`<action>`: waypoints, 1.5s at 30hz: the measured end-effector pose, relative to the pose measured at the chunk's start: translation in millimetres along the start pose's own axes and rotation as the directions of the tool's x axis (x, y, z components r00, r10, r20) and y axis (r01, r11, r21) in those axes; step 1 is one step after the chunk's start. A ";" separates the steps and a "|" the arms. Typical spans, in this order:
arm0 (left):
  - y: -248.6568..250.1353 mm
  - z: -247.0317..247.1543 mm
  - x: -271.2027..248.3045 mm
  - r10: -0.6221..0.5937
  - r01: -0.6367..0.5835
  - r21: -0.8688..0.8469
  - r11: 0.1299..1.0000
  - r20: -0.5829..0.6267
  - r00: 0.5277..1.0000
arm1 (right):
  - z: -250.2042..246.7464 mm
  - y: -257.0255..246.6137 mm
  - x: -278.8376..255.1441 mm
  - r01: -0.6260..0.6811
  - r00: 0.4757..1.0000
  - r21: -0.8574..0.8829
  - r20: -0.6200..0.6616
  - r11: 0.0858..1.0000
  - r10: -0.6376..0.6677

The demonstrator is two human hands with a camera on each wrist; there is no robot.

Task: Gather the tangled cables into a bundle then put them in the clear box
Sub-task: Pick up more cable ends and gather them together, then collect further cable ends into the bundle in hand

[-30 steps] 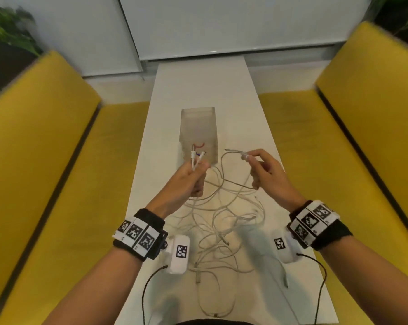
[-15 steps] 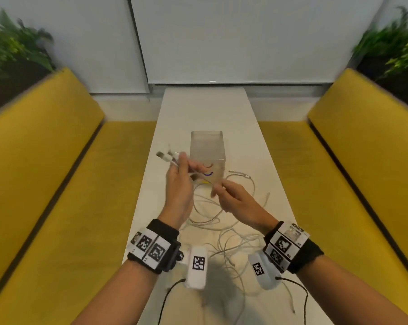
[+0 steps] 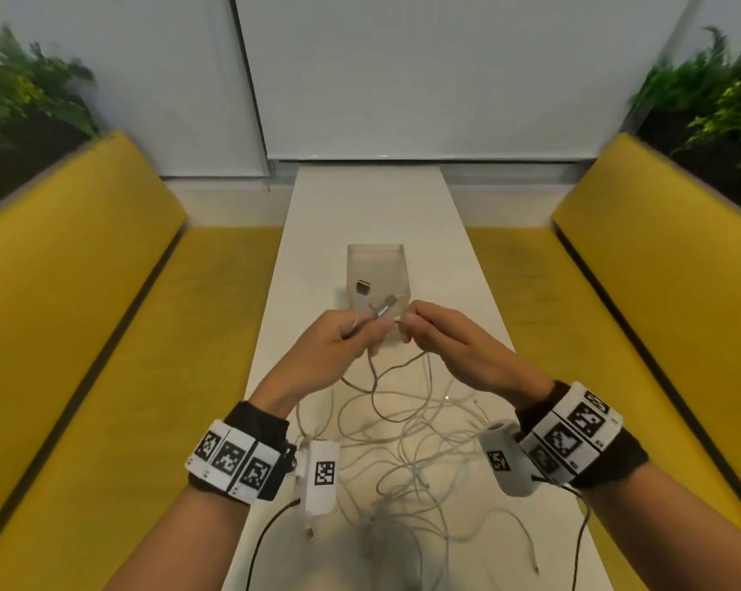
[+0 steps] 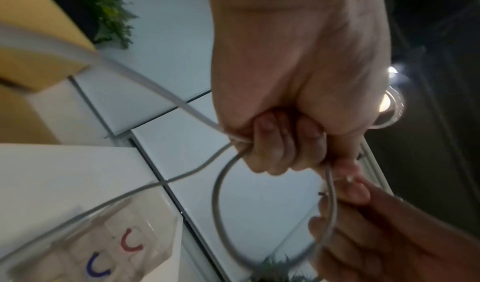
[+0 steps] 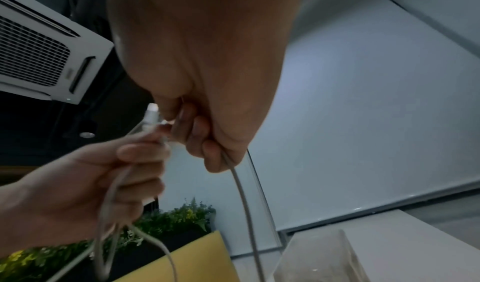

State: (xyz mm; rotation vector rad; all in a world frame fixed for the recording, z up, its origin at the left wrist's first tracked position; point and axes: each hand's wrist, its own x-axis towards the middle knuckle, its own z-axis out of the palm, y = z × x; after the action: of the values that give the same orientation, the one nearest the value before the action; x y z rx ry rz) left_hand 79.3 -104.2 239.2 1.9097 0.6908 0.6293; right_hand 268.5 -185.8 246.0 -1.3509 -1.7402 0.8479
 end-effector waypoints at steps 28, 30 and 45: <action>18.6 14.2 10.1 0.011 0.013 -0.512 0.859 0.043 0.999 | -16.7 -10.3 -17.8 -0.142 0.989 0.373 0.094 0.917 0.114; 26.8 19.1 13.0 -0.003 0.021 -0.473 0.881 0.040 0.999 | -9.9 -1.9 -18.2 -0.142 0.987 0.306 0.117 0.941 0.110; 26.1 -90.2 8.2 -0.218 -0.232 -0.573 0.786 -0.609 0.763 | -27.4 87.2 -103.8 -0.558 0.816 0.408 0.429 0.723 0.388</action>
State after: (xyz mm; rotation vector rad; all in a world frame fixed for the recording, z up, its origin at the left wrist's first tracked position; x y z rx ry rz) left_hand 28.6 -52.5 299.6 1.0350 0.7680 1.3820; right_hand 348.8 -266.5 167.5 -1.3441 -1.2178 1.7789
